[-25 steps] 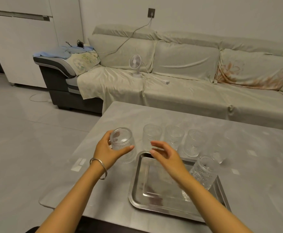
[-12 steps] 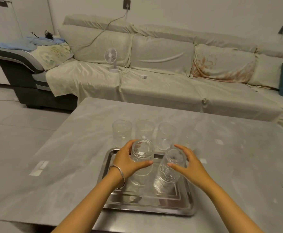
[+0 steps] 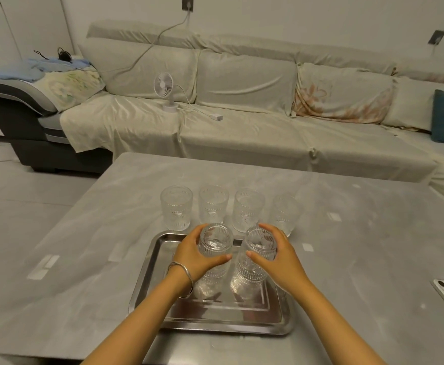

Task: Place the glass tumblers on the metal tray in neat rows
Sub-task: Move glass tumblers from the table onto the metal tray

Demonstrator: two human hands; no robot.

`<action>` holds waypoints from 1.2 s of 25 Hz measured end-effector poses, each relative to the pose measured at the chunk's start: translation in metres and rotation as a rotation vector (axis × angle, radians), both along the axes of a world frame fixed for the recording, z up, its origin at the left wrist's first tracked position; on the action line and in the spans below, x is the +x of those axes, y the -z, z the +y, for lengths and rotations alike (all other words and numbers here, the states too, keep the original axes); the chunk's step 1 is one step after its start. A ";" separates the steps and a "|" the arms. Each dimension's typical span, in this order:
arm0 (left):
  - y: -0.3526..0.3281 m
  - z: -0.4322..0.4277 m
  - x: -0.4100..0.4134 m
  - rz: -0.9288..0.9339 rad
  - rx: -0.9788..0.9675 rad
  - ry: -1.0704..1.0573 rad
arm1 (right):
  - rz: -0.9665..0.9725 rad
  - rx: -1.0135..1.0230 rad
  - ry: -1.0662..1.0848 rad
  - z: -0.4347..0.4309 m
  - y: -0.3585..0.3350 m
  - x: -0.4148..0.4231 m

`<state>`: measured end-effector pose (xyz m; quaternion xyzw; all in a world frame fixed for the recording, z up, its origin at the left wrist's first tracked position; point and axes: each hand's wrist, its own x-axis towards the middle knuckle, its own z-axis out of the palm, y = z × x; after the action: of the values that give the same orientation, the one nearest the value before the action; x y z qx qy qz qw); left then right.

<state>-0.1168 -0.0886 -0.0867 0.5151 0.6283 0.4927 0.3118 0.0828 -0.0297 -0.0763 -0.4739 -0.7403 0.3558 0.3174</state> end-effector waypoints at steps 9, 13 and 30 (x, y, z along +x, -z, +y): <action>0.000 0.007 0.004 -0.024 -0.031 0.012 | 0.019 -0.004 0.018 0.004 0.001 -0.005; 0.001 0.012 0.002 -0.031 -0.035 0.031 | 0.010 -0.013 0.010 0.005 0.000 -0.005; -0.030 0.067 -0.120 0.224 -0.110 -0.175 | -0.020 -0.058 -0.236 0.054 -0.047 -0.085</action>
<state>-0.2369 -0.0212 -0.0568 0.4925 0.7275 0.4222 0.2232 -0.0024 0.0248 -0.0297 -0.3959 -0.7834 0.4073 0.2523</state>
